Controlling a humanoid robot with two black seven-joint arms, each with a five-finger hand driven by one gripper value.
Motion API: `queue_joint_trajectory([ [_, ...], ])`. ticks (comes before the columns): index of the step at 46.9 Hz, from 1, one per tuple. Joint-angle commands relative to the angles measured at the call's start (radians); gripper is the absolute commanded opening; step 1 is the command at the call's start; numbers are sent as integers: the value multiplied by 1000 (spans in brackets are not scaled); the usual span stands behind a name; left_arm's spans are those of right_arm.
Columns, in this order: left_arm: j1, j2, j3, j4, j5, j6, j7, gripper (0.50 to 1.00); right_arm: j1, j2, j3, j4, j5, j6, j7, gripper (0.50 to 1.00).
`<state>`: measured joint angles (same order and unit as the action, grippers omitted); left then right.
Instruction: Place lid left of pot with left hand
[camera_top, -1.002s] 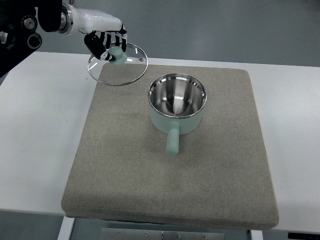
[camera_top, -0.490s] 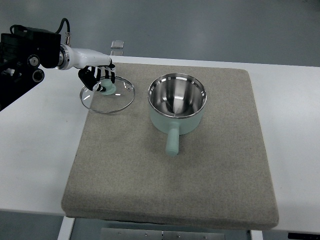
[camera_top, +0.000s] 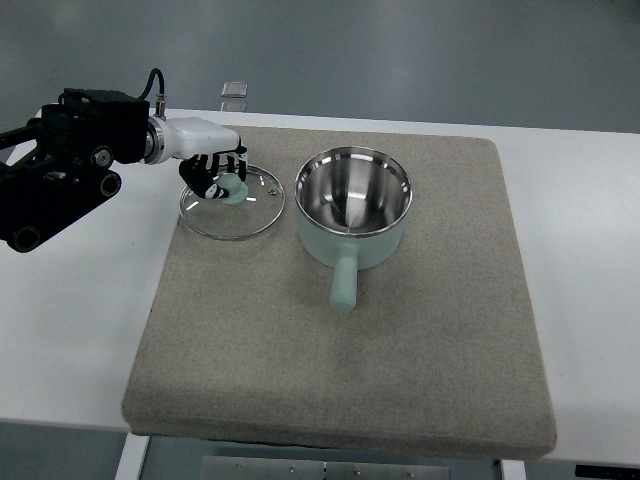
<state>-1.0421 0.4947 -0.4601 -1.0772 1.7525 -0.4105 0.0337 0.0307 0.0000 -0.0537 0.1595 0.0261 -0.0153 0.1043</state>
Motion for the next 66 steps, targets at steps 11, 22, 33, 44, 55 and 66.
queue_joint_trajectory([
  [11,2,-1,0,0,-1,24,0,990,0,0,0,0,0,0,0,924],
  [22,2,-4,-14,51,-44,45,0,994,0,0,-1,0,0,0,0,924],
  [33,30,-28,-3,174,-327,275,-2,994,0,0,0,0,0,0,0,924],
  [44,36,-27,-11,177,-661,331,-2,994,0,0,0,0,0,0,0,924],
  [55,36,-25,-17,178,-1062,323,-2,994,0,0,0,0,0,0,0,924],
  [66,39,-13,-22,180,-1404,292,-2,996,0,0,0,0,0,0,0,924],
])
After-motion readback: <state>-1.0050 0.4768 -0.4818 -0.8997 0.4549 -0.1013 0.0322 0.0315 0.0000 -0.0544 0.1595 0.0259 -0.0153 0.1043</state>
